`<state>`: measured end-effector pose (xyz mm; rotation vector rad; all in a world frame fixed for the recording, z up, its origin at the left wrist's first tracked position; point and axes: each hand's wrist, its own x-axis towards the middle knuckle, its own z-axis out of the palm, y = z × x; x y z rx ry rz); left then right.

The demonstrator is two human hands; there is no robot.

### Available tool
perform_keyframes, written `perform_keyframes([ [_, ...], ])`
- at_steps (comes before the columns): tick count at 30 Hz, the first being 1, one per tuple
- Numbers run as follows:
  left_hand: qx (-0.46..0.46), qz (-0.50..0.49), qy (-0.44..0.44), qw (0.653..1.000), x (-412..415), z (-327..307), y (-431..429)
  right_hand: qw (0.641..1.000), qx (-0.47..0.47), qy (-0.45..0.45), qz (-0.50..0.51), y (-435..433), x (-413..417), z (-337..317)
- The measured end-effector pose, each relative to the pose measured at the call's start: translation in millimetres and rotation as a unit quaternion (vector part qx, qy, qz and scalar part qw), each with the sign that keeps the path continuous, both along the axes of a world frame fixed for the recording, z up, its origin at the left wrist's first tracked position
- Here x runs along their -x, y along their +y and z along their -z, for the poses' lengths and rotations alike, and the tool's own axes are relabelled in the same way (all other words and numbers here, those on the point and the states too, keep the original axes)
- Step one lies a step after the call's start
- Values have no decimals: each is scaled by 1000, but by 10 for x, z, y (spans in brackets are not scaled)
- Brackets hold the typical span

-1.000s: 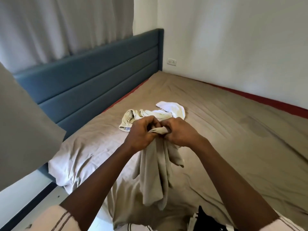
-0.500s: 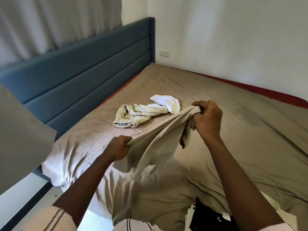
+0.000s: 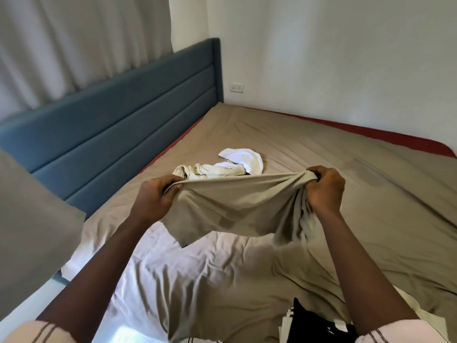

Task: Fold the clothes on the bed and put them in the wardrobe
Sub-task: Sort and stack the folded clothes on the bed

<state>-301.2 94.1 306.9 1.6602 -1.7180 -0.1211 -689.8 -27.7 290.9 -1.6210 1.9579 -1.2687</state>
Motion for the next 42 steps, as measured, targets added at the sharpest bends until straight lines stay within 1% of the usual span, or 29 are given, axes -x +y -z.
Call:
perform_keyframes([
  [1, -10, 9, 14, 1000, 35, -72, -21, 999, -5, 38, -2, -16, 56, -16],
  [3, -69, 26, 17, 997, 59, -181, -42, 989, -19, 146, -1, -15, 122, -34],
  [5, -169, 39, -36, 984, 21, -267, -93, 979, -42, 199, -19, 2, 190, -27],
  [7, -271, 49, -146, 950, -51, -309, -152, 977, -78, 194, -47, 18, 255, 32],
  [9, -336, 37, -225, 914, -102, -313, -183, 978, -101, 161, -83, 13, 306, 110],
  [10, -347, 27, -238, 907, -112, -304, -189, 978, -107, 144, -105, 22, 326, 140],
  [11, -347, 16, -238, 907, -130, -283, -173, 977, -110, 131, -129, 26, 334, 179],
  [12, -340, 10, -232, 911, -132, -254, -163, 972, -113, 139, -153, 36, 349, 204],
  [14, -326, 0, -206, 923, -130, -210, -128, 942, -152, 212, -210, 60, 351, 263],
  [16, -312, -9, -193, 930, -115, -150, -107, 886, -197, 333, -257, 111, 324, 370],
  [18, -295, -21, -208, 932, -70, -95, -73, 833, -226, 432, -263, 217, 275, 475],
  [20, -266, -36, -240, 933, 4, -47, -41, 802, -238, 479, -267, 343, 242, 624],
  [21, -245, -43, -247, 937, 49, -14, -23, 790, -239, 486, -286, 405, 249, 738],
  [22, -218, -49, -245, 943, 67, 6, -7, 782, -241, 482, -314, 459, 249, 843],
  [23, -192, -53, -240, 950, 82, 33, 7, 785, -251, 450, -345, 515, 263, 948],
  [24, -173, -58, -237, 954, 92, 61, 14, 806, -272, 372, -371, 593, 268, 1033],
  [26, -166, -76, -236, 954, 112, 104, -1, 860, -309, 165, -372, 753, 228, 1187],
  [27, -174, -88, -228, 954, 128, 106, -11, 877, -325, 76, -347, 808, 161, 1234],
  [28, -186, -100, -211, 954, 150, 109, -23, 875, -350, -5, -334, 870, 79, 1243],
  [29, -201, -110, -186, 955, 166, 116, -42, 855, -396, -86, -325, 910, -13, 1274],
  [30, -213, -117, -155, 958, 200, 102, -68, 815, -454, -171, -316, 924, -81, 1312],
  [31, -221, -119, -122, 960, 225, 105, -90, 764, -516, -230, -311, 957, -146, 1345],
  [32, -226, -118, -93, 963, 257, 81, -112, 730, -556, -238, -318, 987, -183, 1349],
  [33, -228, -113, -74, 964, 294, 51, -127, 710, -577, -202, -348, 1023, -198, 1366],
  [34, -233, -108, -65, 964, 318, 29, -142, 708, -573, -139, -388, 1054, -213, 1412],
  [36, -251, -82, -57, 963, 357, -44, -154, 725, -520, -34, -450, 1120, -263, 1544],
  [38, -280, -37, -67, 957, 395, -159, -143, 757, -466, -7, -458, 1182, -334, 1665],
  [40, -307, 3, -69, 949, 452, -283, -118, 789, -428, -66, -436, 1255, -457, 1698],
  [42, -326, 21, -57, 943, 546, -386, -96, 804, -406, -128, -415, 1337, -655, 1690],
])
